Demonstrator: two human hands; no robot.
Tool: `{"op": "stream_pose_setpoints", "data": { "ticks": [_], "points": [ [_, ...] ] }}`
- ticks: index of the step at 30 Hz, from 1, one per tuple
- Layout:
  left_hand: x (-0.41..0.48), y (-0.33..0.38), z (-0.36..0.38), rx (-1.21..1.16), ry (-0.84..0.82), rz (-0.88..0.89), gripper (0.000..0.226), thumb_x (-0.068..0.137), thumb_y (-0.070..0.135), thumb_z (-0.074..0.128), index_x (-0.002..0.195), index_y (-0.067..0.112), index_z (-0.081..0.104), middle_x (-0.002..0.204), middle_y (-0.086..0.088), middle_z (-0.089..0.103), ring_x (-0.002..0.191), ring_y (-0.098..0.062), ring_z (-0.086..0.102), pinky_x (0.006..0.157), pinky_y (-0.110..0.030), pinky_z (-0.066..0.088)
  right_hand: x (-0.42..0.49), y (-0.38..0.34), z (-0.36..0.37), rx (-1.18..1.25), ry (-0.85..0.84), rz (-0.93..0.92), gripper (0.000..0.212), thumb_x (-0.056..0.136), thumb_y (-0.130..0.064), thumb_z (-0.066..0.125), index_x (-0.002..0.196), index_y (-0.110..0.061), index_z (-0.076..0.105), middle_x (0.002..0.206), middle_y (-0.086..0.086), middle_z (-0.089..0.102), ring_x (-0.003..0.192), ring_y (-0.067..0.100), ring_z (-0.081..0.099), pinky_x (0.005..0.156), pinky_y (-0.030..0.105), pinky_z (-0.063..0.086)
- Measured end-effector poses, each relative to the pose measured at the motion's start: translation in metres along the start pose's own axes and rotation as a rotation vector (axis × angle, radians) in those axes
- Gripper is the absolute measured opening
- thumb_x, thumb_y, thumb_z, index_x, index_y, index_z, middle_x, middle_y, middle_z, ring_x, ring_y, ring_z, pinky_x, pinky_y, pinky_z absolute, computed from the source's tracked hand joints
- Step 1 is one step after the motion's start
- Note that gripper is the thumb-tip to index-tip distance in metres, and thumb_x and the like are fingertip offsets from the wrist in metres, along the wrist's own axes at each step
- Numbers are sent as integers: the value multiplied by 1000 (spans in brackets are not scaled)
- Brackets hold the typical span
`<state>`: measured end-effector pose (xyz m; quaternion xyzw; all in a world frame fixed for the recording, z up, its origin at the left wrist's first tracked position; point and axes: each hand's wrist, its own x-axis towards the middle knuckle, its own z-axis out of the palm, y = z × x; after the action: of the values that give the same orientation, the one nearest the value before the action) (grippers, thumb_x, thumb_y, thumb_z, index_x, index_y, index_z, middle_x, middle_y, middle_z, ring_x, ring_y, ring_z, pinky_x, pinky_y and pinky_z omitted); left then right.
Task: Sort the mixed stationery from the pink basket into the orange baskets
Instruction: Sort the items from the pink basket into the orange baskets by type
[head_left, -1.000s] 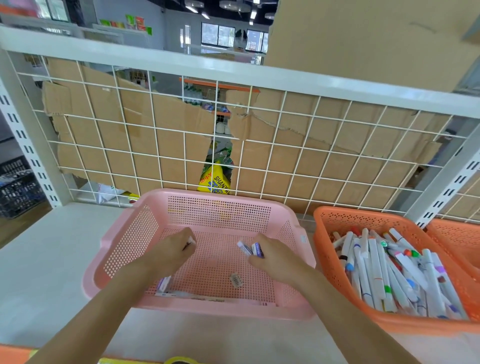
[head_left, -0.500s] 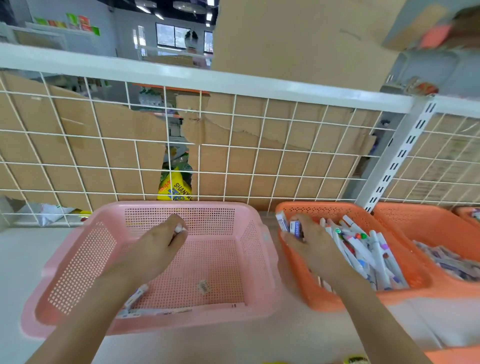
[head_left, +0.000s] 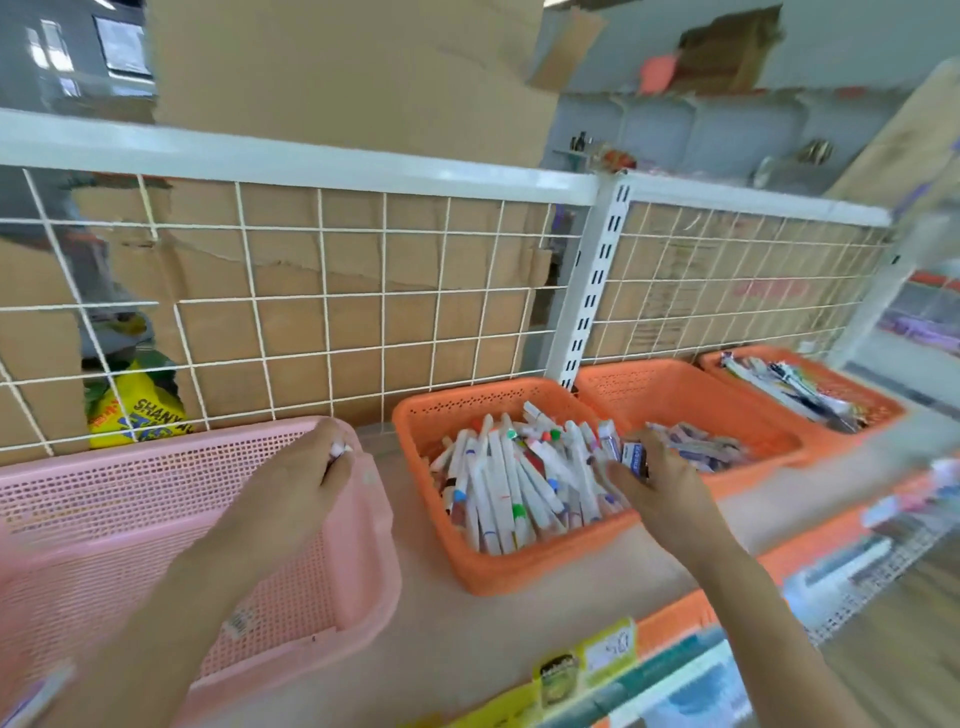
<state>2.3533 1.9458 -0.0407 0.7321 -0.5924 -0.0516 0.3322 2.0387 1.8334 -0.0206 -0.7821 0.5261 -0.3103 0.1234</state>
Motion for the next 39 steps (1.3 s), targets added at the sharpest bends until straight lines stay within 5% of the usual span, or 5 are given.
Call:
{"op": "stream_pose_setpoints", "data": {
  "ticks": [6,15,26,33,39],
  "points": [
    [33,38,29,27,23,35,7,95,19,46,90,18,50,80,-2,59,75,-25,56,68,-34,40,16,51,-30,-16,54,57,24,90,-16,59,109,-5,50,82,14,60,89,39,57,60,36,23],
    [85,128,98,155,16,70,7,96,25,44,97,18,46,94,-6,62,97,-30,60,67,-30,28,67,145,-62,19,-1,101,16,93,-20,55,91,-14,40,71,3,54,67,26,44,52,35,24],
    [126,263,215,-4,-306,223,16,96,36,47,103,22,45,79,7,47,69,-8,45,62,-24,33,126,223,-63,-152,-238,-46,21,96,-33,48,110,-18,42,67,-12,37,58,10,40,44,22,24],
    [137,280,261,44,-490,197,36,99,22,43,134,24,40,132,3,48,113,-14,48,93,-29,41,145,248,-63,-241,-360,-49,29,94,-16,47,120,-26,53,116,-3,63,100,19,59,74,28,45],
    [133,262,239,177,-220,225,46,98,35,41,142,29,30,144,14,32,131,-5,32,108,-24,26,155,254,-67,-172,-163,-184,37,94,-23,50,131,-22,48,130,-4,54,98,22,61,79,29,43]
  ]
}}
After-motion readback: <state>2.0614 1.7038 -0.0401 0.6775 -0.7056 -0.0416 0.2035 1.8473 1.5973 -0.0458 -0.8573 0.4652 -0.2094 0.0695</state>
